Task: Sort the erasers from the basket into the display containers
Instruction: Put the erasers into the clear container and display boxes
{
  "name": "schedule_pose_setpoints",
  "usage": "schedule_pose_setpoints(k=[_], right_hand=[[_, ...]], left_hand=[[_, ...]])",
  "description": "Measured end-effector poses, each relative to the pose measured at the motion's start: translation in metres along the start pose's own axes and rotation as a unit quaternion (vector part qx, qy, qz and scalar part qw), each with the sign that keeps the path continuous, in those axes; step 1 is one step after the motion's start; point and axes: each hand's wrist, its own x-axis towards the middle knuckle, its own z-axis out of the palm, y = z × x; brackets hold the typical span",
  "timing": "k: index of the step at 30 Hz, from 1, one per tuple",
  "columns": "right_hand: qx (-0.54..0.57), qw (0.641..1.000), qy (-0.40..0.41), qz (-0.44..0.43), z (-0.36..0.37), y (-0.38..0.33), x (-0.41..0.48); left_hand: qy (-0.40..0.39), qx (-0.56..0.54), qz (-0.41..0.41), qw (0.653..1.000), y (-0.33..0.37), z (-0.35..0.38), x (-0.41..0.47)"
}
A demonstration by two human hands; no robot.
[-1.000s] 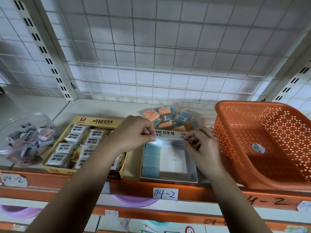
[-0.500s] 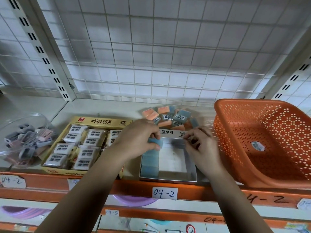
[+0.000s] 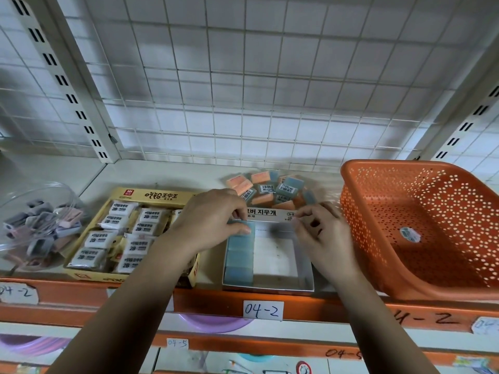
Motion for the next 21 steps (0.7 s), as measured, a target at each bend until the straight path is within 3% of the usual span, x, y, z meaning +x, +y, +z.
schedule_pose_setpoints(k=[7,12,21], right_hand=[[-0.091,0.995,-0.025,-0.029,0.007,-0.01,0.054],[-0.214,0.962,-0.159,0.065,0.021,-0.005,0.086],[-0.188,0.962,-0.177,0.089,0.017,-0.01,0.095]], left_hand=[[0.138,-0.095,-0.011,0.986,-0.014,-0.003,-0.001],[0.126,-0.106,-0.027,0.986,-0.017,-0.007,0.002],[0.078,-0.109,-0.017,0.991,-0.017,-0.025,0.034]])
